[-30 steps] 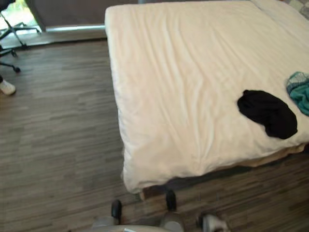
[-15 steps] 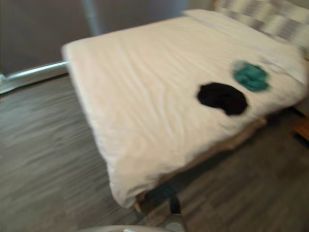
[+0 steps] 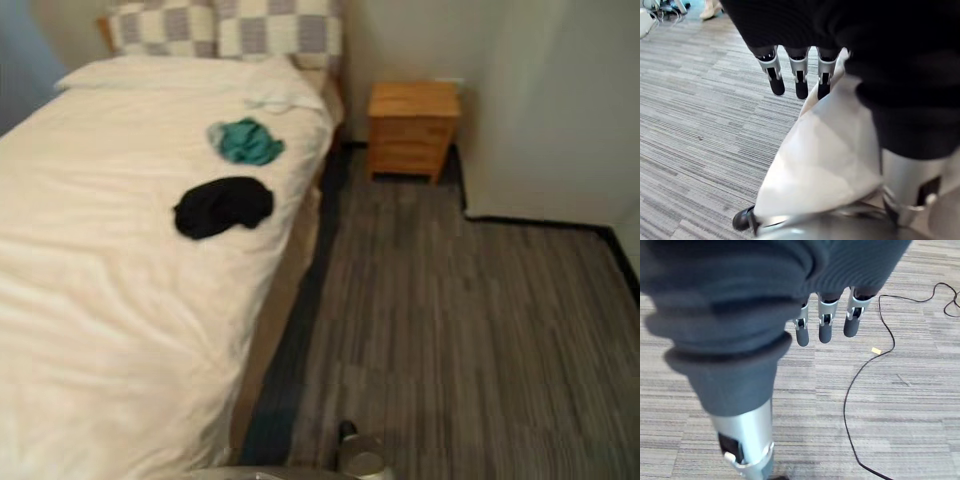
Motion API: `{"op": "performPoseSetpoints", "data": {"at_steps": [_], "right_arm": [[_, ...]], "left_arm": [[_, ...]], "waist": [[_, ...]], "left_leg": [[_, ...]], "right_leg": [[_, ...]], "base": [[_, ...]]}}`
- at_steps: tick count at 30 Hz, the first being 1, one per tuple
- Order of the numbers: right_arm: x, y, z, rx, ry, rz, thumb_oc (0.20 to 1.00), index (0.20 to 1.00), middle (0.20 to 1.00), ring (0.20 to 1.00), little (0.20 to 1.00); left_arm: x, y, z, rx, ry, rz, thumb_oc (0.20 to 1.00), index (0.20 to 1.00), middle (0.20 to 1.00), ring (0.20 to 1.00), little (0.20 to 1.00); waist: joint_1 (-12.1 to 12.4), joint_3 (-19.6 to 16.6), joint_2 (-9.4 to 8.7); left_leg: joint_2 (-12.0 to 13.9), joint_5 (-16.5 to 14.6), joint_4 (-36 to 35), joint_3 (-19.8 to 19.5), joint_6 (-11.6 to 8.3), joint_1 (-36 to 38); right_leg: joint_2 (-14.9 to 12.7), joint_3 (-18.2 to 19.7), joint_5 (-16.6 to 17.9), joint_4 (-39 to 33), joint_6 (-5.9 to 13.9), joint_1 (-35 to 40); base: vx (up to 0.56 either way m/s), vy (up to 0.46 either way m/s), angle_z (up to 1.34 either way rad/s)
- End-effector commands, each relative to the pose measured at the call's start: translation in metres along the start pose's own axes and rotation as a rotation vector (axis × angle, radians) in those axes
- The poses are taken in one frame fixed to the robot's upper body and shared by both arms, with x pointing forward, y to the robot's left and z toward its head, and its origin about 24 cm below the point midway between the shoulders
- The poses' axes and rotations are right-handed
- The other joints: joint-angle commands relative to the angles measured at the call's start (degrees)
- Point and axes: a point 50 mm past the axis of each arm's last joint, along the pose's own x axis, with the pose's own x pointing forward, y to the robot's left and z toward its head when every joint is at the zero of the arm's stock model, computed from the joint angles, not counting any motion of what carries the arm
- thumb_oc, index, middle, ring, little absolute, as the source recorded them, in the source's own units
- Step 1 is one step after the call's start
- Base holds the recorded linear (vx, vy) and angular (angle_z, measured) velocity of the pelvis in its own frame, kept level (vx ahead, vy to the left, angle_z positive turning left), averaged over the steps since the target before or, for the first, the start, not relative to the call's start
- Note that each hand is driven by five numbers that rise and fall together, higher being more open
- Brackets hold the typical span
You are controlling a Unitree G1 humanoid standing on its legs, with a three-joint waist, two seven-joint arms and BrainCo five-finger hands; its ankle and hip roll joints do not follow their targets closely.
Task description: Tidy up the quilt and then pick up the clothes from the bed and put them into the laundry hamper.
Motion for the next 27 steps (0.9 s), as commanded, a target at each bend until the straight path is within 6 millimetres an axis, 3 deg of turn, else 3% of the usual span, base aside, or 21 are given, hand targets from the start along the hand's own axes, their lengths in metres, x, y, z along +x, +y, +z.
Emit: {"op": "performPoseSetpoints", "data": {"at_steps": [1, 2, 3, 4, 5, 6, 8, 9, 13, 16, 24, 27], "right_arm": [[-0.002, -0.007, 0.027, -0.05, -0.122, 0.008, 1.0, 1.0, 1.0, 1.0, 1.0], [-0.002, -0.007, 0.027, -0.047, -0.124, 0.01, 1.0, 1.0, 1.0, 1.0, 1.0], [-0.003, -0.007, 0.033, -0.03, -0.147, 0.028, 1.0, 1.0, 1.0, 1.0, 1.0], [-0.005, -0.006, 0.045, -0.029, -0.194, 0.046, 1.0, 1.0, 1.0, 1.0, 1.0], [-0.005, -0.005, 0.046, -0.027, -0.201, 0.049, 1.0, 1.0, 1.0, 1.0, 1.0], [-0.006, -0.007, 0.052, -0.016, -0.23, 0.054, 1.0, 1.0, 1.0, 1.0, 1.0], [-0.008, -0.006, 0.06, -0.02, -0.269, 0.05, 1.0, 1.0, 1.0, 1.0, 1.0], [-0.009, -0.006, 0.064, 0.007, -0.296, 0.061, 1.0, 1.0, 1.0, 1.0, 1.0], [-0.012, 0.009, 0.063, -0.043, -0.323, 0.086, 1.0, 1.0, 1.0, 1.0, 1.0], [-0.014, 0.021, 0.06, -0.046, -0.328, 0.107, 1.0, 1.0, 1.0, 1.0, 1.0], [-0.016, 0.028, 0.06, 0.021, -0.323, 0.124, 1.0, 1.0, 1.0, 1.0, 1.0], [-0.017, 0.031, 0.059, -0.018, -0.315, 0.147, 1.0, 1.0, 1.0, 1.0, 1.0]], "left_arm": [[-0.015, -0.024, 0.067, -0.054, -0.247, -0.08, 1.0, 1.0, 1.0, 1.0, 1.0], [-0.015, -0.024, 0.067, -0.053, -0.247, -0.08, 1.0, 1.0, 1.0, 1.0, 1.0], [-0.014, -0.022, 0.068, -0.052, -0.244, -0.083, 1.0, 1.0, 1.0, 1.0, 1.0], [-0.013, -0.017, 0.068, -0.055, -0.234, -0.085, 1.0, 1.0, 1.0, 1.0, 1.0], [-0.012, -0.016, 0.068, -0.052, -0.235, -0.083, 1.0, 1.0, 1.0, 1.0, 1.0], [-0.012, -0.015, 0.069, -0.02, -0.244, -0.093, 1.0, 1.0, 1.0, 1.0, 1.0], [-0.013, -0.016, 0.073, -0.014, -0.267, -0.106, 1.0, 1.0, 1.0, 1.0, 1.0], [-0.014, -0.017, 0.078, -0.029, -0.29, -0.109, 1.0, 1.0, 1.0, 1.0, 1.0], [-0.015, -0.011, 0.085, -0.07, -0.3, -0.06, 1.0, 1.0, 1.0, 1.0, 1.0], [-0.015, -0.009, 0.087, -0.075, -0.309, -0.045, 1.0, 1.0, 1.0, 1.0, 1.0], [-0.015, -0.014, 0.081, -0.05, -0.309, -0.06, 1.0, 1.0, 1.0, 1.0, 1.0], [-0.014, -0.018, 0.074, 0.032, -0.321, -0.081, 1.0, 1.0, 1.0, 1.0, 1.0]], "waist": [[3.6, 4.4, -1.77], [3.8, 4.6, -1.74], [4.4, 4.4, -1.28], [5.3, 4.4, -0.48], [5.3, 4.2, -0.5], [5.6, 4.3, -0.29], [5.9, 4.3, -0.55], [5.7, 3.7, 0.06], [4.9, 2.1, 0.91], [4.7, 1.3, 1.1], [5.0, 0.6, 0.72], [5.5, 0.1, 0.47]], "left_leg": [[-11.0, -17.4, 17.2, 0.2, 8.13, -17.9], [-10.9, -17.5, 16.7, 0.2, 8.19, -17.5], [-10.4, -18.7, 4.1, 1.0, 9.05, -14.8], [-10.4, -20.5, -17.0, 1.9, 10.22, -8.3], [-10.5, -20.4, -19.2, 1.8, 10.26, -7.7], [-10.4, -19.3, -26.8, 2.3, 9.57, -7.6], [-11.5, -20.2, -30.7, 0.0, 9.6, -6.8], [-11.1, -20.2, -36.5, -0.6, 9.14, -3.2], [-10.3, -18.5, -44.2, 0.2, 9.08, 2.0], [-10.4, -18.1, -45.9, 0.2, 9.57, 2.7], [-10.7, -18.9, -45.9, 1.4, 10.09, 3.9], [-10.7, -19.7, -45.9, 1.6, 10.37, 4.7]], "right_leg": [[-2.9, 5.2, 4.4, -7.8, 7.03, 7.0], [-2.8, 5.3, 4.4, -8.0, 7.08, 7.4], [-2.6, 5.3, 4.0, -8.4, 7.8, 7.6], [-1.9, 5.6, 2.9, -9.4, 8.51, 8.7], [-1.9, 5.7, 2.8, -9.6, 8.59, 8.6], [-1.7, 5.5, 2.5, -10.8, 8.93, 9.5], [-1.7, 6.4, 3.0, -12.5, 9.64, 9.8], [-1.4, 5.4, 3.5, -13.2, 10.26, 9.0], [-0.7, 3.7, 3.9, -13.7, 11.05, 8.0], [-0.4, 3.5, 3.9, -13.7, 11.17, 7.9], [-0.4, 2.9, 3.6, -13.7, 11.33, 8.8], [-0.3, 2.5, 3.0, -13.7, 11.24, 9.8]], "base": [[0.09, 0.014, -1.6], [0.14, 0.074, -1.47], [0.18, 0.205, -0.36], [0.18, 0.219, -0.19], [0.15, 0.261, -0.62], [0.04, 0.172, -0.78], [0.02, 0.154, -0.46], [0.02, 0.096, -0.2], [0.03, 0.053, -0.02], [0.0, 0.012, 0.16], [0.0, -0.013, -0.02], [0.04, -0.036, -0.05]]}}
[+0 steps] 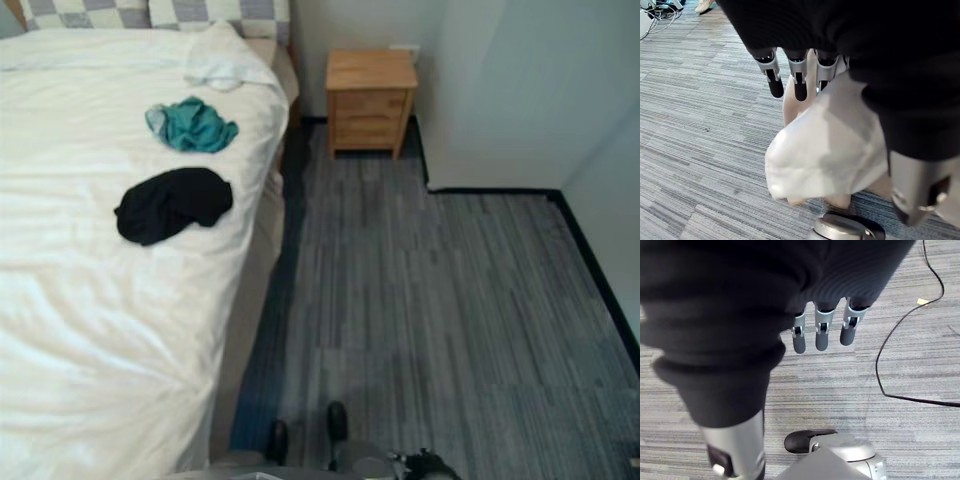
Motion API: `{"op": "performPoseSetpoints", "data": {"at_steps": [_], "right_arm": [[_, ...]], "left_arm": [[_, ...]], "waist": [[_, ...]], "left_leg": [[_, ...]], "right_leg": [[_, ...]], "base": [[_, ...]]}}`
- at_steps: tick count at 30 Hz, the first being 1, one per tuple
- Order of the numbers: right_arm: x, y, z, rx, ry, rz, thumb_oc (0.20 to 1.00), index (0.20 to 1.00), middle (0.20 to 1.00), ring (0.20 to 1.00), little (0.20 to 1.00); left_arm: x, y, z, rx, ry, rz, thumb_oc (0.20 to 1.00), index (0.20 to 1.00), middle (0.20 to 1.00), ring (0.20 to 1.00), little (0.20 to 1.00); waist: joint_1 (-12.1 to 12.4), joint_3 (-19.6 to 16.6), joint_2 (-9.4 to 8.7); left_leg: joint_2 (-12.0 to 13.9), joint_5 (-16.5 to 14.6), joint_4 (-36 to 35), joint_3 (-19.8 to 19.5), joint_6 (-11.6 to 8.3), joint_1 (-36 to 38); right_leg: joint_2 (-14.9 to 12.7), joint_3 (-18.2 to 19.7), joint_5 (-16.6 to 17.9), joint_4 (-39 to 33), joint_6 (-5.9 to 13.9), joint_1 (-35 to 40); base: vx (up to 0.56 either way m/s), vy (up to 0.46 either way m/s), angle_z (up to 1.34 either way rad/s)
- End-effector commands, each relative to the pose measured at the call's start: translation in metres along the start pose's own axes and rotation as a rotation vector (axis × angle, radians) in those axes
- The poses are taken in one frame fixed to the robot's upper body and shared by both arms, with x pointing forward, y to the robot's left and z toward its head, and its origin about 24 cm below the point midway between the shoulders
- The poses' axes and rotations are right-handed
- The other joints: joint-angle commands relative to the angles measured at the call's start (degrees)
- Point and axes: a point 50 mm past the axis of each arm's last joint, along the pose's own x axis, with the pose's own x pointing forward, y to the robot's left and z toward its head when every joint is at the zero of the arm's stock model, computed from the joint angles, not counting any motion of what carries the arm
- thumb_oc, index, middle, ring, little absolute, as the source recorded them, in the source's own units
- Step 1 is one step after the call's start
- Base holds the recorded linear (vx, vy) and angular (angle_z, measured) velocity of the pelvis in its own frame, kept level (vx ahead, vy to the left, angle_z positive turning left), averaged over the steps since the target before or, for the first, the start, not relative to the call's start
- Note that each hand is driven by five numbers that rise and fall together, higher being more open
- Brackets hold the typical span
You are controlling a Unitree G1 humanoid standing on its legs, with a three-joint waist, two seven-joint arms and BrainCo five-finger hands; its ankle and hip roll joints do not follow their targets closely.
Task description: Tidy up the quilt and then pick up the clothes from the bed and put them into the laundry hamper.
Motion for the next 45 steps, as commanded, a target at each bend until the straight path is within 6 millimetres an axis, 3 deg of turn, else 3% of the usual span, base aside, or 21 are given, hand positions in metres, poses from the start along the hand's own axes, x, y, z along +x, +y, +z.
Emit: {"op": "performPoseSetpoints", "data": {"at_steps": [1, 8, 23, 24, 34, 38, 40, 41, 44, 45], "right_arm": [[0.001, -0.006, 0.002, -0.055, -0.003, -0.003, 1.0, 1.0, 1.0, 1.0, 1.0], [0.0, -0.001, 0.008, -0.153, -0.039, 0.029, 1.0, 1.0, 1.0, 1.0, 1.0], [0.001, -0.006, 0.006, -0.112, -0.037, 0.003, 1.0, 1.0, 1.0, 1.0, 1.0], [-0.001, -0.01, 0.016, 0.086, -0.169, 0.135, 1.0, 1.0, 1.0, 1.0, 1.0], [0.0, -0.009, 0.009, 0.16, -0.121, 0.122, 1.0, 1.0, 1.0, 1.0, 1.0], [0.001, -0.01, 0.003, 0.175, -0.065, 0.094, 1.0, 1.0, 1.0, 1.0, 1.0], [0.001, -0.01, 0.006, 0.212, -0.074, 0.089, 1.0, 1.0, 1.0, 1.0, 1.0], [0.0, -0.011, 0.005, 0.233, -0.072, 0.088, 1.0, 1.0, 1.0, 1.0, 1.0], [0.0, -0.011, -0.001, 0.243, -0.046, 0.096, 1.0, 1.0, 1.0, 1.0, 1.0], [0.0, -0.008, -0.005, 0.25, -0.027, 0.099, 1.0, 1.0, 1.0, 1.0, 1.0]], "left_arm": [[-0.011, -0.015, 0.074, 0.129, -0.317, -0.012, 1.0, 1.0, 1.0, 1.0, 1.0], [-0.011, -0.015, 0.074, 0.155, -0.325, -0.009, 1.0, 1.0, 1.0, 1.0, 1.0], [-0.01, -0.014, 0.071, 0.146, -0.315, -0.007, 1.0, 1.0, 1.0, 1.0, 1.0], [-0.008, -0.001, 0.072, 0.04, -0.309, 0.044, 1.0, 1.0, 1.0, 1.0, 1.0], [-0.005, 0.002, 0.056, 0.022, -0.279, 0.034, 1.0, 1.0, 1.0, 1.0, 1.0], [-0.004, 0.004, 0.055, 0.02, -0.271, 0.036, 1.0, 1.0, 1.0, 1.0, 1.0], [-0.004, 0.006, 0.055, 0.028, -0.273, 0.044, 1.0, 1.0, 1.0, 1.0, 1.0], [-0.003, 0.008, 0.055, 0.034, -0.264, 0.059, 1.0, 1.0, 1.0, 1.0, 1.0], [-0.002, 0.013, 0.053, -0.006, -0.224, 0.081, 1.0, 1.0, 1.0, 1.0, 1.0], [-0.002, 0.015, 0.054, -0.03, -0.22, 0.079, 1.0, 1.0, 1.0, 1.0, 1.0]], "waist": [[-1.4, -2.8, -1.23], [-0.9, -3.2, -1.26], [-0.9, -3.4, -1.22], [-1.7, -3.7, -1.58], [-0.5, -4.8, -1.96], [0.0, -3.9, -1.88], [0.0, -2.2, -1.28], [-1.1, -0.1, -0.33], [-1.8, 2.0, -0.17], [-2.0, 2.8, -0.72]], "left_leg": [[-2.3, -1.7, -0.2, 0.1, 0.97, 0.3], [-1.9, -2.1, -0.2, 0.2, 0.8, 0.8], [-1.3, -2.4, -0.2, 0.0, 0.42, 1.2], [0.1, -0.6, -0.2, 0.8, -1.19, -2.0], [-1.8, -1.9, -0.1, -0.5, 0.23, 0.1], [-2.0, -2.8, 1.9, -0.5, 1.1, -0.5], [-2.2, -3.5, 4.6, 0.0, 2.9, -1.7], [-2.2, -4.0, 6.2, 0.0, 4.38, -2.1], [-2.7, -5.4, 7.9, 1.5, 4.67, -2.0], [-3.2, -6.5, 8.4, 2.0, 4.1, -1.5]], "right_leg": [[-3.1, -3.0, -2.3, -0.1, 7.68, 4.5], [-3.2, -4.0, -3.0, -0.1, 7.76, 5.3], [-2.8, -4.2, -3.7, -0.1, 7.42, 5.9], [-4.8, -4.1, -2.8, -0.1, 8.29, 4.1], [-5.1, -3.2, -2.8, -0.1, 8.46, 5.3], [-7.6, -4.0, -3.9, 4.4, 9.21, 4.7], [-9.8, -4.8, -5.6, 14.3, 9.33, 1.4], [-11.0, -4.7, -3.1, 26.9, 9.11, -4.9], [-12.5, -6.1, -1.4, 28.0, 8.52, -8.4], [-13.3, -7.1, 0.2, 21.5, 9.43, -9.0]], "base": [[0.0, 0.0, 0.0], [0.01, -0.01, 0.05], [0.0, -0.003, 0.0], [0.01, 0.003, -0.08], [0.06, 0.046, -0.01], [0.04, 0.09, -0.02], [0.05, 0.153, -0.12], [0.04, 0.16, -0.28], [0.17, -0.003, -0.33], [0.26, -0.163, -0.23]]}}
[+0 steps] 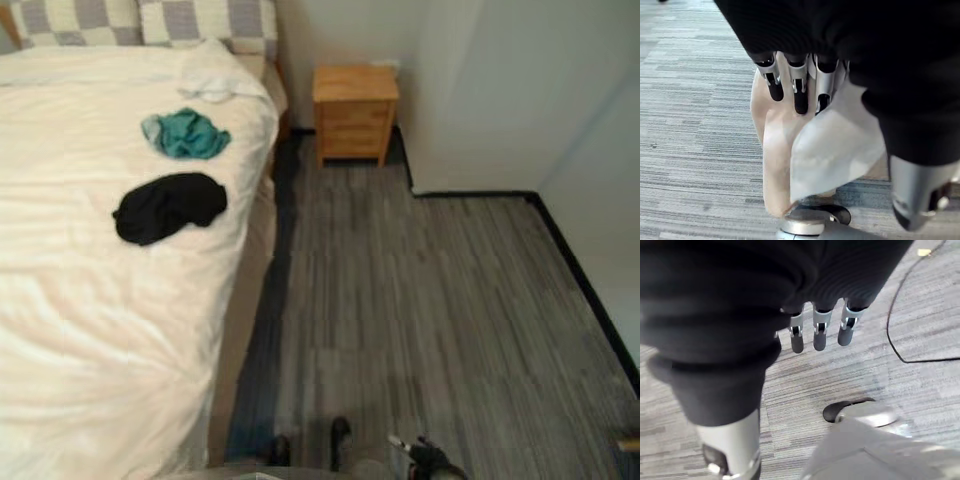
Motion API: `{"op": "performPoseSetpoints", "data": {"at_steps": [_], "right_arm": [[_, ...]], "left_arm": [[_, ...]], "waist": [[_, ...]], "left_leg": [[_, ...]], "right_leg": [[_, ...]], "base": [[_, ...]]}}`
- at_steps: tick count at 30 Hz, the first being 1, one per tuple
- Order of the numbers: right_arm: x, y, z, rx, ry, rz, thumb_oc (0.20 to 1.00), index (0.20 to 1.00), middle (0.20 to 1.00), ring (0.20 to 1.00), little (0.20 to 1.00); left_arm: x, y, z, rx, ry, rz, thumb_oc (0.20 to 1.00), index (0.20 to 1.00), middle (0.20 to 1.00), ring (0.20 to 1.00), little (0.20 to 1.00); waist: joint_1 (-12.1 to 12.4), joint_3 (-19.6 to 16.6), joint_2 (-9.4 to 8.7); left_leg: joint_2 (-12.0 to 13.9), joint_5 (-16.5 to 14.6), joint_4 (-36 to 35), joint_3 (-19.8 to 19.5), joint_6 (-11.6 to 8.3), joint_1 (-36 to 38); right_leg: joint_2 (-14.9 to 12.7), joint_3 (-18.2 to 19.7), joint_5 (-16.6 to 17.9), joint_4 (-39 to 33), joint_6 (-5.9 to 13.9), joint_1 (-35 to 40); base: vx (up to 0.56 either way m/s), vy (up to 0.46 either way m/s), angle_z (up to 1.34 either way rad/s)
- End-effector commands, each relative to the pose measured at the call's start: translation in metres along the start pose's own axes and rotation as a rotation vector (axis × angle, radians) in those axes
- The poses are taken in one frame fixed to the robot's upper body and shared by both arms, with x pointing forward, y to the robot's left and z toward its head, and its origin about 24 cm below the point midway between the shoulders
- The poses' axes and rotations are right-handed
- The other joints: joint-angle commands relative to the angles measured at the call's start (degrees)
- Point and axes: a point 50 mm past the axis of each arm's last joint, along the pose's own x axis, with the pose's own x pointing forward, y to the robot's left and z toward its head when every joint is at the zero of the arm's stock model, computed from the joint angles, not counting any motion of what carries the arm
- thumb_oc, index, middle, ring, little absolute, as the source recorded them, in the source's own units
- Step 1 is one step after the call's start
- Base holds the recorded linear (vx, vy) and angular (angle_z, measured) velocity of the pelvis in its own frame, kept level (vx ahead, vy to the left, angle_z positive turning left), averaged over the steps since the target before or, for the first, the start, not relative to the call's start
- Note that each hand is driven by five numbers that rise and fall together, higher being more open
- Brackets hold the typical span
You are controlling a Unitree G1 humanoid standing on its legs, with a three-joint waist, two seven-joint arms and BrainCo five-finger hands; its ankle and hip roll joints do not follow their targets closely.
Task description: Tidy up the quilt and then pick up the clothes from the bed and put them into the laundry hamper.
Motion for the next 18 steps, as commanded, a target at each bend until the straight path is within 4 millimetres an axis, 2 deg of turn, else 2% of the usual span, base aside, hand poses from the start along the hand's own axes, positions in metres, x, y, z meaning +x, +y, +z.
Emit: {"op": "performPoseSetpoints", "data": {"at_steps": [1, 3, 6, 7, 9, 10, 12, 13, 15, 17, 18], "right_arm": [[-0.002, -0.01, -0.012, 0.031, 0.045, -0.032, 1.0, 1.0, 1.0, 1.0, 1.0], [-0.002, -0.011, -0.015, 0.049, 0.073, -0.032, 1.0, 1.0, 1.0, 1.0, 1.0], [-0.003, -0.011, -0.021, 0.053, 0.089, -0.028, 1.0, 1.0, 1.0, 1.0, 1.0], [-0.005, -0.011, -0.028, 0.05, 0.113, -0.029, 1.0, 1.0, 1.0, 1.0, 1.0], [-0.006, -0.011, -0.035, 0.041, 0.134, -0.026, 1.0, 1.0, 1.0, 1.0, 1.0], [-0.008, -0.012, -0.044, 0.045, 0.165, -0.037, 1.0, 1.0, 1.0, 1.0, 1.0], [-0.01, -0.014, -0.052, 0.039, 0.203, -0.051, 1.0, 1.0, 1.0, 1.0, 1.0], [-0.012, -0.017, -0.06, -0.002, 0.257, -0.065, 1.0, 1.0, 1.0, 1.0, 1.0], [-0.012, -0.02, -0.057, 0.033, 0.199, -0.06, 1.0, 1.0, 1.0, 1.0, 1.0], [-0.01, -0.026, -0.046, 0.027, 0.149, -0.061, 1.0, 1.0, 1.0, 1.0, 1.0], [-0.009, -0.032, -0.039, 0.007, 0.131, -0.071, 1.0, 1.0, 1.0, 1.0, 1.0]], "left_arm": [[0.004, 0.024, 0.034, -0.142, -0.062, 0.153, 1.0, 1.0, 1.0, 1.0, 1.0], [0.004, 0.024, 0.038, -0.132, -0.063, 0.162, 1.0, 1.0, 1.0, 1.0, 1.0], [0.004, 0.024, 0.034, -0.137, -0.047, 0.169, 1.0, 1.0, 1.0, 1.0, 1.0], [0.004, 0.025, 0.031, -0.132, -0.04, 0.174, 1.0, 1.0, 1.0, 1.0, 1.0], [0.004, 0.026, 0.03, -0.126, -0.037, 0.177, 1.0, 1.0, 1.0, 1.0, 1.0], [0.004, 0.028, 0.027, -0.127, -0.03, 0.18, 1.0, 1.0, 1.0, 1.0, 1.0], [0.003, 0.029, 0.024, -0.137, -0.018, 0.189, 1.0, 1.0, 1.0, 1.0, 1.0], [0.003, 0.028, 0.02, -0.149, -0.006, 0.187, 1.0, 1.0, 1.0, 1.0, 1.0], [0.003, 0.026, 0.02, -0.132, -0.019, 0.171, 1.0, 1.0, 1.0, 1.0, 1.0], [0.002, 0.022, 0.018, -0.175, -0.02, 0.161, 1.0, 1.0, 1.0, 1.0, 1.0], [0.002, 0.021, 0.02, -0.198, -0.027, 0.159, 1.0, 1.0, 1.0, 1.0, 1.0]], "waist": [[-2.2, 2.7, -2.29], [-3.5, 3.6, -2.6], [-4.7, 4.2, -2.43], [-5.5, 4.7, -2.54], [-6.1, 5.0, -2.72], [-6.5, 4.9, -2.96], [-6.8, 4.2, -2.86], [-7.2, 2.9, -2.3], [-7.3, 1.6, -1.65], [-6.9, 0.1, -0.98], [-6.3, -0.2, -1.53]], "left_leg": [[-4.2, -4.7, 5.5, 0.1, -0.42, -1.7], [-4.5, -6.3, 5.6, 0.3, -0.72, -0.7], [-4.3, -7.5, 5.9, 0.2, -0.72, 1.0], [-4.1, -9.2, 7.2, 0.3, -0.62, 2.1], [-3.6, -11.0, 8.5, 0.6, -0.75, 3.3], [-2.8, -12.7, 9.7, 1.2, -1.2, 4.9], [-1.7, -14.1, 10.4, 1.5, -2.01, 6.6], [-0.4, -14.7, 11.3, 0.9, -3.4, 9.0], [1.9, -11.1, 15.6, -0.2, -5.37, 9.5], [3.6, -1.4, 23.1, -0.2, -7.36, 8.0], [4.3, 3.2, 28.6, 0.1, -7.8, 4.0]], "right_leg": [[-11.2, -0.2, 6.4, -7.9, 3.91, 2.5], [-10.6, 1.6, 9.5, -18.3, 5.14, 0.8], [-10.1, 2.9, 11.0, -24.2, 6.12, -0.4], [-10.2, 3.2, 11.5, -26.1, 6.64, -0.7], [-10.4, 3.4, 12.0, -26.1, 6.87, -0.9], [-11.1, 2.8, 11.6, -24.9, 7.11, -0.5], [-11.0, 2.3, 10.4, -23.9, 7.21, 0.6], [-10.5, 3.2, 9.9, -22.0, 6.91, 0.6], [-9.0, 4.1, 9.2, -18.6, 5.23, 1.2], [-7.5, 2.2, 8.2, -18.7, 3.78, 2.9], [-6.9, 1.9, 7.8, -19.4, 2.53, 5.1]], "base": [[0.3, -0.202, -0.15], [0.36, -0.184, -0.18], [0.47, -0.186, 0.01], [0.72, -0.329, 0.08], [0.66, -0.324, -0.46], [0.7, -0.355, -0.39], [0.75, -0.368, 0.14], [0.67, -0.321, 0.11], [0.67, -0.321, -0.26], [0.55, -0.24, -0.13], [0.4, -0.179, 0.36]]}}
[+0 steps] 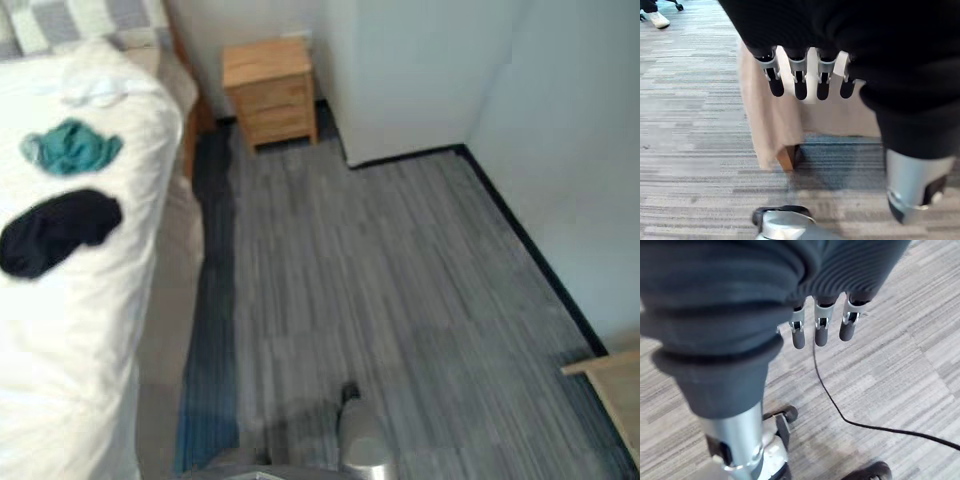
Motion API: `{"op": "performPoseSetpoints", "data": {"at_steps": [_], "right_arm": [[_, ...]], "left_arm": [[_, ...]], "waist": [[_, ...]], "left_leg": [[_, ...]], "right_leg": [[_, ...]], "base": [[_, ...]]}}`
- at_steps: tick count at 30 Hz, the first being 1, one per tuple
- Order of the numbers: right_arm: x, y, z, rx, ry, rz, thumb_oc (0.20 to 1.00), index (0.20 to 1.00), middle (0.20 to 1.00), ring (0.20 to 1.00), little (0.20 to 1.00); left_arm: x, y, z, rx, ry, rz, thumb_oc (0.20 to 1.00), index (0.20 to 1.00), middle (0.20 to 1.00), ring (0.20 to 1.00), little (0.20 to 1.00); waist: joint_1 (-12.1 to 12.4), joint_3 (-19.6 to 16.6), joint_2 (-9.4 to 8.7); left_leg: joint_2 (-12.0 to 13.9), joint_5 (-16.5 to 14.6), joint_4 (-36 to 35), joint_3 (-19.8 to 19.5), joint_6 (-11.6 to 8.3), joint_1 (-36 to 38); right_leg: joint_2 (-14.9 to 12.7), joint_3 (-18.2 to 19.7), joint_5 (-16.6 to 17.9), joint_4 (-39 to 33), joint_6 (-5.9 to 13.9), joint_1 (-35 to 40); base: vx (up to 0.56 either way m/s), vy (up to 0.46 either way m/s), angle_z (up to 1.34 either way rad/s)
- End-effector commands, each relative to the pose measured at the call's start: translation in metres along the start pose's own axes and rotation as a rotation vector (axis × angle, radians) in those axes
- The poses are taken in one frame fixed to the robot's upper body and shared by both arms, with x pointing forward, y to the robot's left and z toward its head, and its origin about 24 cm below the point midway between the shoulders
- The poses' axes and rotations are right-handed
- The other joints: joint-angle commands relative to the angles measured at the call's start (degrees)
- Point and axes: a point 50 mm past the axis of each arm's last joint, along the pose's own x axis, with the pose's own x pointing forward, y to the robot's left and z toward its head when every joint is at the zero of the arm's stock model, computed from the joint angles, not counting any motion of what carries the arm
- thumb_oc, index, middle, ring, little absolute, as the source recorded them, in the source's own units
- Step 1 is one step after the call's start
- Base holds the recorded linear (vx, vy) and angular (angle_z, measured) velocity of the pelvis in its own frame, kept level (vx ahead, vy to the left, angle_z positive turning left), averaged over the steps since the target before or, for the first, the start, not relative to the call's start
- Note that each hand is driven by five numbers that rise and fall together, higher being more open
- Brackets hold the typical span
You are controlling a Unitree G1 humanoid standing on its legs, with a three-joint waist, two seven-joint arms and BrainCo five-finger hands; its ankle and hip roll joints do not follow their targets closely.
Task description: Tidy up the quilt and then pick up the clothes from the bed and put them into the laundry hamper.
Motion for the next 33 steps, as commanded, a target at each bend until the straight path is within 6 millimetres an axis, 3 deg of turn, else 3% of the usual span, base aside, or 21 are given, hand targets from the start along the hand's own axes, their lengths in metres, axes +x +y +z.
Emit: {"op": "performPoseSetpoints", "data": {"at_steps": [1, 2, 4, 6, 7, 9, 10, 11, 12, 13, 14, 16, 18, 19, 22, 23, 25, 26, 28, 30, 33], "right_arm": [[-0.001, -0.011, 0.019, -0.03, -0.092, -0.009, 1.0, 1.0, 1.0, 1.0, 1.0], [-0.002, -0.024, 0.034, -0.043, -0.137, -0.033, 1.0, 1.0, 1.0, 1.0, 1.0], [-0.003, -0.027, 0.04, -0.032, -0.154, -0.034, 1.0, 1.0, 1.0, 1.0, 1.0], [-0.004, -0.026, 0.051, -0.028, -0.191, -0.02, 1.0, 1.0, 1.0, 1.0, 1.0], [-0.004, -0.026, 0.051, -0.029, -0.191, -0.02, 1.0, 1.0, 1.0, 1.0, 1.0], [-0.004, -0.028, 0.049, -0.044, -0.183, -0.019, 1.0, 1.0, 1.0, 1.0, 1.0], [-0.004, -0.028, 0.049, -0.044, -0.182, -0.018, 1.0, 1.0, 1.0, 1.0, 1.0], [-0.004, -0.029, 0.045, -0.061, -0.172, -0.024, 1.0, 1.0, 1.0, 1.0, 1.0], [-0.004, -0.029, 0.045, -0.062, -0.173, -0.024, 1.0, 1.0, 1.0, 1.0, 1.0], [-0.003, -0.027, 0.047, -0.079, -0.18, -0.033, 1.0, 1.0, 1.0, 1.0, 1.0], [-0.003, -0.024, 0.047, -0.084, -0.172, -0.046, 1.0, 1.0, 1.0, 1.0, 1.0], [-0.002, -0.022, 0.042, -0.069, -0.153, -0.044, 1.0, 1.0, 1.0, 1.0, 1.0], [-0.002, -0.018, 0.026, -0.052, -0.112, -0.029, 1.0, 1.0, 1.0, 1.0, 1.0], [-0.002, -0.017, 0.021, -0.051, -0.106, -0.025, 1.0, 1.0, 1.0, 1.0, 1.0], [-0.002, -0.011, 0.013, -0.04, -0.109, -0.015, 1.0, 1.0, 1.0, 1.0, 1.0], [-0.002, -0.006, 0.015, -0.044, -0.122, -0.006, 1.0, 1.0, 1.0, 1.0, 1.0], [-0.002, 0.002, 0.021, -0.045, -0.147, 0.006, 1.0, 1.0, 1.0, 1.0, 1.0], [-0.002, 0.004, 0.025, -0.031, -0.154, 0.014, 1.0, 1.0, 1.0, 1.0, 1.0], [-0.002, 0.005, 0.027, -0.037, -0.153, 0.019, 1.0, 1.0, 1.0, 1.0, 1.0], [-0.001, 0.009, 0.024, -0.057, -0.141, 0.027, 1.0, 1.0, 1.0, 1.0, 1.0], [-0.001, 0.01, 0.015, -0.049, -0.115, 0.016, 1.0, 1.0, 1.0, 1.0, 1.0]], "left_arm": [[0.003, 0.016, 0.007, -0.067, -0.025, 0.045, 1.0, 1.0, 1.0, 1.0, 1.0], [0.002, 0.009, 0.015, -0.073, -0.052, 0.015, 1.0, 1.0, 1.0, 1.0, 1.0], [0.002, 0.006, 0.017, -0.075, -0.059, 0.0, 1.0, 1.0, 1.0, 1.0, 1.0], [0.002, 0.01, 0.015, -0.068, -0.064, 0.009, 1.0, 1.0, 1.0, 1.0, 1.0], [0.003, 0.011, 0.015, -0.065, -0.061, 0.009, 1.0, 1.0, 1.0, 1.0, 1.0], [0.003, 0.015, 0.01, -0.075, -0.037, 0.005, 1.0, 1.0, 1.0, 1.0, 1.0], [0.003, 0.015, 0.01, -0.075, -0.037, 0.005, 1.0, 1.0, 1.0, 1.0, 1.0], [0.003, 0.014, 0.005, -0.08, -0.028, -0.001, 1.0, 1.0, 1.0, 1.0, 1.0], [0.003, 0.014, 0.005, -0.081, -0.028, -0.001, 1.0, 1.0, 1.0, 1.0, 1.0], [0.002, 0.012, 0.003, -0.112, -0.023, -0.009, 1.0, 1.0, 1.0, 1.0, 1.0], [0.002, 0.011, 0.001, -0.121, -0.007, -0.006, 1.0, 1.0, 1.0, 1.0, 1.0], [0.003, 0.013, -0.001, -0.104, 0.005, -0.001, 1.0, 1.0, 1.0, 1.0, 1.0], [0.003, 0.017, -0.003, -0.068, -0.016, 0.023, 1.0, 1.0, 1.0, 1.0, 1.0], [0.004, 0.02, 0.001, -0.052, -0.045, 0.025, 1.0, 1.0, 1.0, 1.0, 1.0], [0.005, 0.024, 0.012, -0.053, -0.071, 0.033, 1.0, 1.0, 1.0, 1.0, 1.0], [0.006, 0.027, 0.018, -0.066, -0.082, 0.038, 1.0, 1.0, 1.0, 1.0, 1.0], [0.007, 0.031, 0.027, -0.051, -0.106, 0.035, 1.0, 1.0, 1.0, 1.0, 1.0], [0.007, 0.031, 0.032, -0.04, -0.111, 0.032, 1.0, 1.0, 1.0, 1.0, 1.0], [0.007, 0.031, 0.034, -0.043, -0.104, 0.041, 1.0, 1.0, 1.0, 1.0, 1.0], [0.007, 0.031, 0.035, -0.039, -0.093, 0.054, 1.0, 1.0, 1.0, 1.0, 1.0], [0.007, 0.027, 0.035, -0.028, -0.083, 0.061, 1.0, 1.0, 1.0, 1.0, 1.0]], "waist": [[0.5, -1.8, -1.97], [2.2, -0.6, -3.18], [3.3, 0.4, -2.85], [6.0, 1.6, -2.89], [6.5, 1.7, -2.83], [8.6, 1.7, -2.39], [8.5, 1.9, -2.62], [10.5, 2.0, -2.59], [10.7, 2.0, -2.57], [11.8, 1.8, -2.29], [12.3, 1.1, -2.37], [12.5, 0.8, -2.72], [12.9, -0.7, -3.67], [12.7, -0.9, -3.62], [10.8, -0.5, -2.62], [9.9, -0.1, -1.84], [7.9, 1.1, -0.87], [6.0, 1.8, -0.91], [4.4, 2.5, -1.71], [1.6, 2.9, -3.11], [-0.9, 2.6, -2.72]], "left_leg": [[-1.6, 12.3, 8.4, 2.9, 3.0, 2.4], [-3.4, 12.6, 14.9, 3.2, 4.09, -8.7], [-4.8, 11.5, 13.7, 3.4, 4.61, -11.4], [-8.1, 12.4, 1.7, 5.8, 5.24, -16.5], [-8.3, 13.2, -1.3, 6.2, 5.15, -17.6], [-8.0, 16.4, -12.3, 5.8, 4.48, -21.2], [-8.3, 16.5, -12.7, 5.9, 4.5, -20.7], [-7.2, 18.3, -20.5, 3.4, 3.95, -23.5], [-7.1, 18.5, -21.1, 3.3, 3.89, -23.5], [-5.1, 17.9, -22.4, 4.1, 3.49, -23.7], [-4.3, 17.5, -22.3, 4.9, 3.3, -22.8], [-3.8, 17.3, -21.0, 6.0, 3.5, -22.0], [-5.6, 16.9, -14.9, 6.2, 5.78, -21.7], [-7.0, 16.0, -13.8, 6.5, 7.43, -20.6], [-9.6, 13.0, -13.2, 6.9, 10.32, -15.6], [-9.4, 11.9, -13.4, 6.9, 10.81, -13.6], [-9.1, 10.4, -14.6, 6.2, 10.9, -9.1], [-9.7, 8.7, -15.5, 4.9, 10.8, -5.1], [-10.8, 6.2, -16.0, 3.8, 10.88, -1.9], [-12.0, 2.7, -16.6, 1.5, 11.0, 2.8], [-11.6, -1.0, -16.1, -1.6, 11.37, 7.1]], "right_leg": [[-4.7, 1.5, 14.2, -13.6, 3.56, 1.9], [-4.7, 1.1, 12.1, -14.2, 1.62, 6.2], [-4.3, 0.4, 11.2, -14.3, 1.46, 8.3], [-3.5, -1.4, 8.5, -14.6, 1.79, 12.3], [-3.3, -1.6, 8.0, -14.7, 1.8, 13.1], [-2.8, -1.4, 6.1, -15.1, 1.95, 16.4], [-3.0, -1.5, 6.0, -15.1, 2.0, 16.8], [-3.5, -0.5, 3.4, -15.2, 2.62, 20.4], [-3.6, -0.4, 3.1, -15.1, 2.71, 20.6], [-5.8, -1.1, -0.6, -13.8, 4.83, 23.4], [-7.1, -1.9, -1.7, -12.8, 6.29, 25.3], [-8.3, -3.2, -2.2, -10.7, 6.9, 27.1], [-12.3, -4.5, 4.1, 1.7, 7.65, 27.8], [-14.4, -4.8, 10.2, 10.5, 7.64, 25.6], [-17.5, -3.1, 18.2, 23.1, 7.08, 16.0], [-17.2, -3.2, 16.4, 22.4, 5.81, 12.4], [-13.2, -4.1, 11.3, 17.2, 3.98, 5.4], [-9.0, -4.6, 10.3, 8.9, 3.68, 1.6], [-7.3, -5.1, 10.9, 0.2, 4.03, 0.1], [-4.3, -2.5, 14.5, -16.5, 6.2, -2.9], [-2.4, 2.2, 15.7, -19.2, 6.66, -5.2]], "base": [[0.58, -0.214, 0.28], [0.39, -0.122, 0.23], [0.41, -0.054, 0.44], [0.71, 0.085, 0.27], [0.78, 0.164, -0.07], [0.5, 0.135, -0.03], [0.64, 0.198, 0.01], [0.46, 0.149, -0.03], [0.79, 0.342, -0.15], [0.59, 0.303, -0.3], [0.67, 0.322, -0.45], [0.48, 0.166, -0.51], [0.65, 0.258, -0.08], [0.57, 0.287, 0.09], [0.56, 0.258, 0.29], [0.6, 0.082, 0.46], [0.62, -0.052, -0.05], [0.66, -0.157, -0.04], [0.63, -0.189, 0.35], [0.7, -0.238, 0.68], [0.62, -0.228, 0.69]]}}
